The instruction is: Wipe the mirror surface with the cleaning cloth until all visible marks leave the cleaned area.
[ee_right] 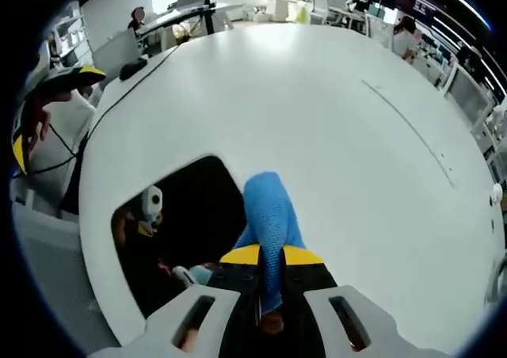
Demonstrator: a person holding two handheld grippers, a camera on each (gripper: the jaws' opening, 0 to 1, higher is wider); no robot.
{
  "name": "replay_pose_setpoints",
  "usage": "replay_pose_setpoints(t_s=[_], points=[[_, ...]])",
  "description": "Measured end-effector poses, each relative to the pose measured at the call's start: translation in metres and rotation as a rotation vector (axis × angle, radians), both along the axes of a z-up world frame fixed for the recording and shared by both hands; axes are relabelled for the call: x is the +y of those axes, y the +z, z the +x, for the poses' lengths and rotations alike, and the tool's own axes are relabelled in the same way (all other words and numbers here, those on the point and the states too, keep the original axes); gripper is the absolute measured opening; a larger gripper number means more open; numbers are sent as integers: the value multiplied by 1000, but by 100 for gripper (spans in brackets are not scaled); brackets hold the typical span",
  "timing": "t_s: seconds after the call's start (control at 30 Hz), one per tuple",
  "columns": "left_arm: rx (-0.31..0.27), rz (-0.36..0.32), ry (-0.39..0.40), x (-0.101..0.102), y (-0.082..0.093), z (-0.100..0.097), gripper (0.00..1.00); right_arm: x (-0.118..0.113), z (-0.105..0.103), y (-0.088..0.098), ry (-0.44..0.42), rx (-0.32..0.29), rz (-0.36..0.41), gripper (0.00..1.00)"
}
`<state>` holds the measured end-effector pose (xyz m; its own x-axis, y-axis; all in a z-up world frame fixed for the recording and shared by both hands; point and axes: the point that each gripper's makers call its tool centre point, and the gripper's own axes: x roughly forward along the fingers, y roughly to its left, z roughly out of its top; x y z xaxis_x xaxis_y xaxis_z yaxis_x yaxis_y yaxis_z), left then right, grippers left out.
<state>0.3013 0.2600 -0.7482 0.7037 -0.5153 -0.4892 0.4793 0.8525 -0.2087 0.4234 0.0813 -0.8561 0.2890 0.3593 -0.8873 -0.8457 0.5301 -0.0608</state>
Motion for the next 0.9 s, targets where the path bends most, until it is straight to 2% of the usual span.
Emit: replay_pose_setpoints(t_s=[0.13, 0.7, 0.9], points=[[-3, 2, 0, 0, 1, 0, 100, -3, 0, 0, -6, -2, 1, 3], [-15, -2, -6, -9, 4, 5, 100, -41, 1, 3, -47, -3, -26, 3], [-16, -6, -12, -13, 4, 4, 100, -46, 1, 3, -57, -8, -30, 3]])
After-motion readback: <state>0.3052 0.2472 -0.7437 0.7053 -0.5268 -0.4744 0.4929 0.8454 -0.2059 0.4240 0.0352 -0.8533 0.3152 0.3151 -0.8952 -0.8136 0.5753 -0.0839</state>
